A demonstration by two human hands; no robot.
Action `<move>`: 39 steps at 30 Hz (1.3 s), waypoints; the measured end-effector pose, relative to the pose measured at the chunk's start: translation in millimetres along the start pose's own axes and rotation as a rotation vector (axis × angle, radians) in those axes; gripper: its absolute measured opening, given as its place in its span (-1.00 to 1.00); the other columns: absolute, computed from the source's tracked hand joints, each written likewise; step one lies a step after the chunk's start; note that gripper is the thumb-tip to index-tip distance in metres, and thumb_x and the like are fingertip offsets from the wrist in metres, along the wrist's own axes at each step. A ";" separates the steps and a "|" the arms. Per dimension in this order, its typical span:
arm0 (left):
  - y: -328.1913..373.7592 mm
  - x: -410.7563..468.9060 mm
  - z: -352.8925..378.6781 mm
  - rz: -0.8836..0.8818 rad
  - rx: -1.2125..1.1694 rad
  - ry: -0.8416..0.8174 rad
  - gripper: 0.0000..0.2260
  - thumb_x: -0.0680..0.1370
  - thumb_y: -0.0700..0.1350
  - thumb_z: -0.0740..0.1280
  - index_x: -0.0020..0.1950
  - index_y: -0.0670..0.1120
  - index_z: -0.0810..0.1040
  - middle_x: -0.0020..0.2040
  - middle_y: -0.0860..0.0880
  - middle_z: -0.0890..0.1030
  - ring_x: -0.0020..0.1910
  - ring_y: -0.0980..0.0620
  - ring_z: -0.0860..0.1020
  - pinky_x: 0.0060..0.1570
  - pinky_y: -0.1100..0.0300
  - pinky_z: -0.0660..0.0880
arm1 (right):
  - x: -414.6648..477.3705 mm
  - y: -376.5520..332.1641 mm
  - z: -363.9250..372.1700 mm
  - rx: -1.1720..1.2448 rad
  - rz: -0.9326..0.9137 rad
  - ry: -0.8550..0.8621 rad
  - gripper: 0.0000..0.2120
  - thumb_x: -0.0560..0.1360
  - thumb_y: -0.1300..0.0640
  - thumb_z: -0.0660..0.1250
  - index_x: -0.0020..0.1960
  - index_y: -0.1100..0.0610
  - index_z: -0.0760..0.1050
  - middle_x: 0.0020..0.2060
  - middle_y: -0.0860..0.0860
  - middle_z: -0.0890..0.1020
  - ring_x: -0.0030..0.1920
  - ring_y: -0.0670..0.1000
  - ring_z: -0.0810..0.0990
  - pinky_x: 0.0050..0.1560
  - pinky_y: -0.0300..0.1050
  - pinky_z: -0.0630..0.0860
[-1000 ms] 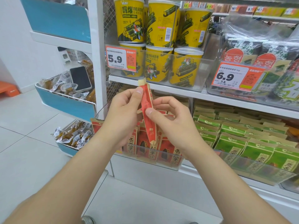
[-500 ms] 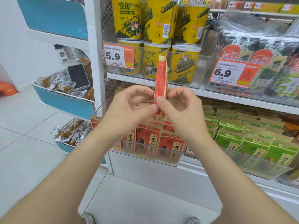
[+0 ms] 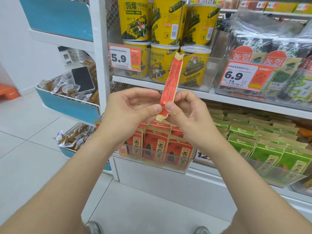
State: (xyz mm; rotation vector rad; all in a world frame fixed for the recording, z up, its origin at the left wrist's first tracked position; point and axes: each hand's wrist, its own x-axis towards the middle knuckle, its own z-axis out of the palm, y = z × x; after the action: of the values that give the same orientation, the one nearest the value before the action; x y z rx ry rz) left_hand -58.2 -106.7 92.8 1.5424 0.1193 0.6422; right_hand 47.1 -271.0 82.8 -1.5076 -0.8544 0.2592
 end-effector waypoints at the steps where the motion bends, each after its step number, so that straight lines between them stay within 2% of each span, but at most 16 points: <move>1: -0.2 0.5 -0.9 -0.002 -0.002 0.002 -0.71 0.48 -0.30 0.59 0.18 -0.16 0.71 0.05 -0.03 0.80 0.04 -0.02 0.78 -0.16 0.20 0.68 | -0.2 -0.4 0.4 0.000 0.002 -0.007 -0.68 0.63 0.00 0.43 0.19 0.19 0.44 0.09 0.09 0.75 0.04 0.10 0.71 0.24 0.43 0.60; 5: -1.4 1.0 -3.3 -0.003 -0.018 -0.009 -0.72 0.46 -0.30 0.59 0.16 -0.19 0.71 0.03 -0.06 0.80 0.04 -0.03 0.78 -0.15 0.19 0.69 | -2.0 -0.2 -1.7 0.009 0.005 -0.021 -0.70 0.65 0.08 0.45 0.21 0.21 0.41 0.15 0.12 0.74 0.07 0.06 0.72 0.23 0.42 0.61; 9: -2.8 1.7 -6.0 -0.003 -0.024 -0.057 -0.69 0.45 -0.29 0.59 0.18 -0.23 0.71 0.06 -0.13 0.79 0.07 -0.12 0.78 -0.02 0.04 0.73 | -4.4 -0.7 -8.7 0.036 0.019 -0.090 -0.59 0.58 0.24 0.52 0.26 0.28 0.36 0.23 0.08 0.72 0.12 0.16 0.77 0.21 0.18 0.69; 12: -3.5 2.2 -8.1 -0.001 -0.018 -0.073 -0.71 0.46 -0.27 0.59 0.18 -0.22 0.72 0.07 -0.14 0.79 0.09 -0.15 0.77 0.07 -0.07 0.72 | -2.9 -1.1 -13.0 0.098 0.032 -0.122 -0.50 0.52 0.24 0.51 0.31 0.38 0.34 0.26 0.12 0.71 0.13 0.15 0.76 0.16 0.05 0.69; 17: -2.3 1.6 -11.0 -0.001 -0.005 -0.104 -0.79 0.49 -0.28 0.57 0.12 -0.22 0.73 0.13 -0.10 0.78 0.10 -0.14 0.77 0.06 -0.05 0.73 | -0.1 1.8 -15.1 0.073 0.047 -0.123 -0.57 0.58 0.34 0.47 0.35 0.37 0.37 0.29 0.14 0.70 0.17 0.25 0.75 0.21 0.18 0.70; 22: -2.3 1.0 -12.1 -0.019 0.010 -0.109 -0.89 0.53 -0.30 0.53 0.04 -0.19 0.73 0.14 -0.01 0.78 0.09 -0.05 0.77 -0.09 0.17 0.69 | 0.4 4.7 -10.5 0.085 0.033 -0.102 -0.57 0.56 0.26 0.51 0.32 0.32 0.40 0.30 0.12 0.70 0.12 0.21 0.77 0.10 0.10 0.70; 25: -1.6 0.7 -12.0 -0.034 0.013 -0.109 -0.90 0.54 -0.30 0.52 0.04 -0.19 0.72 0.15 0.01 0.78 0.07 -0.02 0.77 -0.12 0.22 0.68 | 0.5 5.3 -7.8 0.107 0.031 -0.103 -0.54 0.53 0.20 0.52 0.30 0.29 0.40 0.30 0.12 0.70 0.13 0.23 0.76 0.16 0.20 0.70; 27: -1.6 1.1 -13.2 -0.045 -0.001 -0.113 -0.87 0.54 -0.29 0.51 0.07 -0.19 0.71 0.17 0.00 0.77 0.06 -0.03 0.77 -0.12 0.21 0.68 | 0.2 4.8 -6.4 0.095 0.035 -0.097 -0.55 0.54 0.21 0.51 0.30 0.30 0.39 0.29 0.12 0.70 0.12 0.22 0.77 0.18 0.24 0.70; 29: -1.4 1.0 -14.6 -0.049 -0.010 -0.136 -0.77 0.56 -0.29 0.50 0.21 -0.16 0.68 0.22 0.00 0.76 0.09 -0.06 0.77 -0.09 0.17 0.70 | 0.5 4.9 -5.7 0.063 0.034 -0.078 -0.54 0.52 0.15 0.55 0.29 0.24 0.41 0.29 0.11 0.69 0.10 0.23 0.77 0.17 0.29 0.70; 31: -0.9 0.9 -14.5 -0.057 0.013 -0.168 -0.65 0.61 -0.29 0.46 0.39 -0.10 0.61 0.30 0.03 0.72 0.16 -0.06 0.75 -0.05 0.13 0.70 | -0.1 5.5 -5.1 0.002 0.029 -0.040 -0.48 0.45 0.00 0.63 0.27 0.09 0.46 0.30 0.08 0.67 0.08 0.24 0.77 0.13 0.34 0.70; 33: -0.7 -0.6 -11.8 -0.091 0.014 -0.195 -0.66 0.65 -0.26 0.42 0.43 -0.06 0.59 0.32 0.01 0.70 0.23 -0.10 0.72 -0.04 0.11 0.69 | -1.9 5.6 -3.4 -0.110 0.011 0.021 -0.39 0.40 -0.08 0.69 0.32 -0.06 0.46 0.32 0.00 0.64 0.06 0.16 0.77 0.12 0.29 0.70; 36: -0.1 -4.2 -4.5 -0.154 0.040 -0.192 -0.78 0.64 -0.04 0.45 0.27 -0.04 0.61 0.23 -0.05 0.73 0.19 -0.23 0.71 -0.06 0.02 0.69 | -6.2 6.8 3.2 -0.298 -0.069 0.073 -0.13 0.37 -0.09 0.71 0.51 -0.22 0.28 0.30 -0.17 0.61 0.11 -0.02 0.74 0.18 0.12 0.68; 38: -1.2 -5.8 -1.3 -0.129 0.155 -0.169 -0.69 0.55 0.09 0.51 0.13 -0.07 0.55 0.14 -0.01 0.76 0.12 -0.18 0.74 -0.09 -0.07 0.72 | -7.2 7.9 8.6 -0.438 -0.144 0.087 0.06 0.32 -0.13 0.73 0.60 -0.26 0.13 0.36 -0.19 0.54 0.25 -0.05 0.65 0.22 0.11 0.64; 39: -1.7 -6.2 0.0 -0.098 0.220 -0.153 -0.66 0.54 0.09 0.53 0.11 -0.09 0.53 0.08 0.01 0.78 0.08 -0.10 0.76 -0.10 -0.12 0.73 | -6.4 9.3 10.7 -0.489 -0.169 0.091 0.16 0.28 -0.20 0.74 0.64 -0.27 0.07 0.41 -0.15 0.49 0.34 -0.05 0.58 0.24 0.13 0.63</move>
State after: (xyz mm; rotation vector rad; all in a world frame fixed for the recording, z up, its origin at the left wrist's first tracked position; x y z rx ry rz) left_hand -62.8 -109.4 89.3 1.7804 0.1522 0.4425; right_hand 39.2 -266.1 70.4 -1.8668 -1.0112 -0.1557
